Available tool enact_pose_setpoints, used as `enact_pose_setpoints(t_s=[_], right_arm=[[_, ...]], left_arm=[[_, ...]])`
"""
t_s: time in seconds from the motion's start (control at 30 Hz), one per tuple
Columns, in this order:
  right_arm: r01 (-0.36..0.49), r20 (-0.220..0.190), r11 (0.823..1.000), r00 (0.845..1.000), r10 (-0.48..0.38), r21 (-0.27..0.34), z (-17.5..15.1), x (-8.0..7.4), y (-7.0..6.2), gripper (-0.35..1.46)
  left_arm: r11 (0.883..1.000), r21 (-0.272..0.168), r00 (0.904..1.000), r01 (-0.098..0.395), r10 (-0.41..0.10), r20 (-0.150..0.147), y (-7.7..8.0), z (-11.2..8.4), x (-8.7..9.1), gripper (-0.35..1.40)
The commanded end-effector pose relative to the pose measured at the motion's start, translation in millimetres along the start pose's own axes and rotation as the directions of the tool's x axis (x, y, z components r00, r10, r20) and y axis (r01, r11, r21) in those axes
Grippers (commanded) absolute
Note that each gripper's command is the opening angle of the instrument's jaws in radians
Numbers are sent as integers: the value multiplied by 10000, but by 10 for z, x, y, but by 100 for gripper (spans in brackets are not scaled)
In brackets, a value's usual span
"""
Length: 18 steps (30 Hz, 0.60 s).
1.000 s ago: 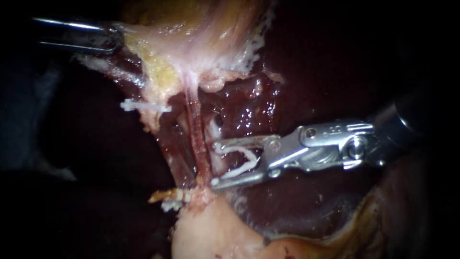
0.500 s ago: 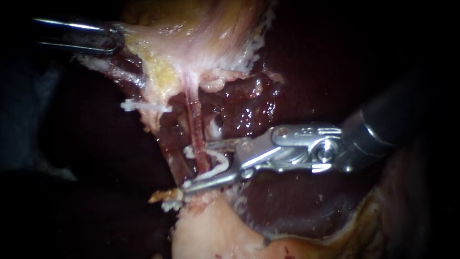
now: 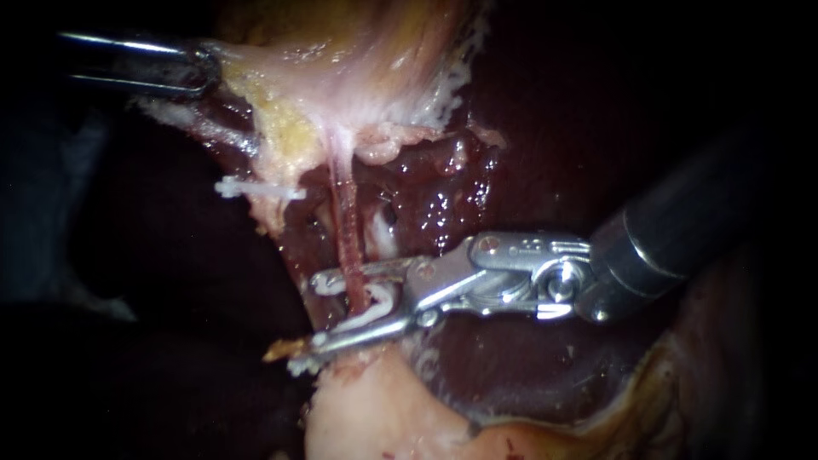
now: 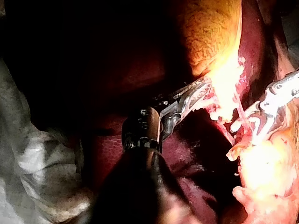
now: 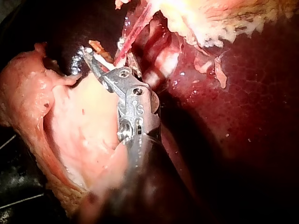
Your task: Clipping first clip right tube
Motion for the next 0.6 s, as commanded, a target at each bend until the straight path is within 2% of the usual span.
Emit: enact_pose_setpoints(t_s=[0.03, 0.3, 0.43, 0.6], right_arm=[[-52, -18, 10000, 10000, 52, 27, 0, 1, -3, 50], [-130, -198, 9991, 9997, 138, 411, 6, 7, -28, 50], [-160, -134, 9937, 9998, 176, 1109, 9, 13, -44, 50], [-170, -220, 9887, 9995, 205, 1487, 12, 22, -60, 48]], left_arm=[[10000, 1, 10000, 0, 0, 1, 0, 0, 0, -35], [10000, 0, 10000, -5, 5, 1, -1, 0, 0, -35], [10000, 1, 10000, -5, 5, 1, -2, 0, 0, -35], [10000, 2, 10000, -5, 5, 0, -2, 0, 0, -35]])
